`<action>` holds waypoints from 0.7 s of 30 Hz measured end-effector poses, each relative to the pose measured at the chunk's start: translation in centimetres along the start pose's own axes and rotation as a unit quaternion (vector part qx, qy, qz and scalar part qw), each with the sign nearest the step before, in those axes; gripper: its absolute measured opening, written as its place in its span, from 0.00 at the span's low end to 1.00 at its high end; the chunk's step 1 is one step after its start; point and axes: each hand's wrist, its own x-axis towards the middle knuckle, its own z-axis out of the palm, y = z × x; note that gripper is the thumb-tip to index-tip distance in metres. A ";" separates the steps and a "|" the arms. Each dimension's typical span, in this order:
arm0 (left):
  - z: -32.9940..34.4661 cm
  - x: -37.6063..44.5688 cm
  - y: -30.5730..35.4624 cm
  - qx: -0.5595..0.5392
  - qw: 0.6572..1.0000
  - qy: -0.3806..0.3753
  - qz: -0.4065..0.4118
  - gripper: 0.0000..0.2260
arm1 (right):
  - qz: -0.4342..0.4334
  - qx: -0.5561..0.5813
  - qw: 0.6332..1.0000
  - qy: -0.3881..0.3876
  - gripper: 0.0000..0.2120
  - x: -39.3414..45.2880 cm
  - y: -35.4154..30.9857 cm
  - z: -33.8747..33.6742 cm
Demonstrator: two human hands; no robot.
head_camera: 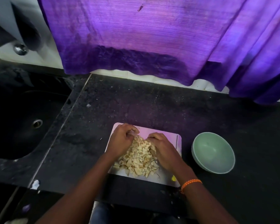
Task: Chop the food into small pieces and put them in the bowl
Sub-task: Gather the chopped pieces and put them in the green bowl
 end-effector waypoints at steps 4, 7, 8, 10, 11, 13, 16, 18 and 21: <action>0.6 -1.3 0.9 0.032 0.999 -0.017 -0.011 0.19 | 0.072 0.079 0.991 0.082 0.22 -2.1 0.3 -2.1; 0.6 -1.9 1.1 0.102 0.995 -0.009 -0.011 0.18 | 0.168 0.024 0.977 0.126 0.22 -1.6 0.0 -1.8; 0.6 -2.1 1.0 0.126 0.992 0.001 -0.019 0.19 | 0.189 0.002 0.975 0.119 0.23 -1.4 -0.5 -1.4; 0.6 -2.4 0.6 0.146 0.988 0.020 -0.049 0.20 | 0.198 -0.034 0.975 0.095 0.24 -1.1 -2.3 -0.2; 0.7 -2.5 0.5 0.141 0.988 0.024 -0.057 0.20 | 0.191 -0.037 0.977 0.085 0.25 -0.9 -3.2 0.4; 0.6 -2.6 0.6 0.123 0.992 0.009 -0.037 0.20 | 0.175 -0.007 0.981 0.087 0.25 -0.3 -4.7 1.2; -0.4 -1.8 0.5 0.088 0.996 -0.001 -0.007 0.18 | 0.181 0.029 0.973 0.141 0.19 1.4 -5.4 1.0; -1.4 -1.1 -0.1 0.058 0.997 0.041 -0.045 0.16 | 0.176 0.040 0.972 0.147 0.15 2.4 -5.3 0.9; -2.5 -0.6 -0.8 0.026 0.996 0.051 -0.074 0.17 | 0.160 0.047 0.980 0.112 0.15 4.0 -5.4 0.9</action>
